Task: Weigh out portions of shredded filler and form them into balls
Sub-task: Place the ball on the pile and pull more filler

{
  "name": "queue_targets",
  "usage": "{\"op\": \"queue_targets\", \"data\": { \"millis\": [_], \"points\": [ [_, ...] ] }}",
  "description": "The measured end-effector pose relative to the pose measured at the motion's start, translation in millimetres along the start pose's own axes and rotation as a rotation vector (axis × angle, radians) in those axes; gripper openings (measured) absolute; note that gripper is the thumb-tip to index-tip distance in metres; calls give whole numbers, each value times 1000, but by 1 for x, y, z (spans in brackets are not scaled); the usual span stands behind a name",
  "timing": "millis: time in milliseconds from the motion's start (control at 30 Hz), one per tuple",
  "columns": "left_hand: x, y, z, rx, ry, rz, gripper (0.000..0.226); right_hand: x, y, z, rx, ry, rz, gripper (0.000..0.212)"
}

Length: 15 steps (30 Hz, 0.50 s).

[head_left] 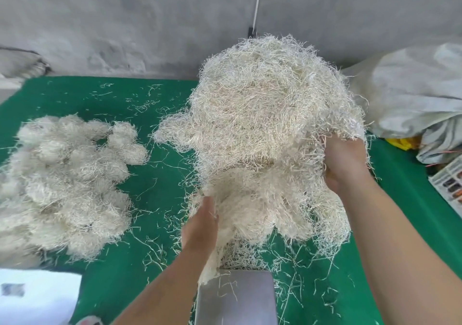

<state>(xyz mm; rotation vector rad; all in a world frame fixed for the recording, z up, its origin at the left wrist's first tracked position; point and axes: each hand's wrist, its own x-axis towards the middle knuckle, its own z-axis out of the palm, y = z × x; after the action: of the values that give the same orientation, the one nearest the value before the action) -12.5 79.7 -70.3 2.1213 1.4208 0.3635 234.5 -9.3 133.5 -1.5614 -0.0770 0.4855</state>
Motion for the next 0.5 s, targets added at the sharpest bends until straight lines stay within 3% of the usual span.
{"op": "queue_targets", "data": {
  "millis": [33,100,167,233,333,433,500],
  "points": [
    [1,-5,-1,48,-10,-29,19,-2,-1,1,21,16,-4,36],
    [1,-21,-6,176,-61,-76,15,-3,-8,1,69,40,-8,8],
    [0,-38,-8,270,-114,-139,18,0,-19,-2,22,123,-61,29],
    [-2,-42,-9,282,-170,-218,36,3,-30,-2,-52,160,-143,29],
    [1,-11,-21,243,-323,-287,65,-3,-32,7,-19,21,-121,18],
    [15,40,-67,-22,-713,-81,58,-14,-20,15,-20,-40,-167,19],
    [22,63,-117,30,-895,106,49,-19,-20,17,-28,-56,-176,30]
  ]
}}
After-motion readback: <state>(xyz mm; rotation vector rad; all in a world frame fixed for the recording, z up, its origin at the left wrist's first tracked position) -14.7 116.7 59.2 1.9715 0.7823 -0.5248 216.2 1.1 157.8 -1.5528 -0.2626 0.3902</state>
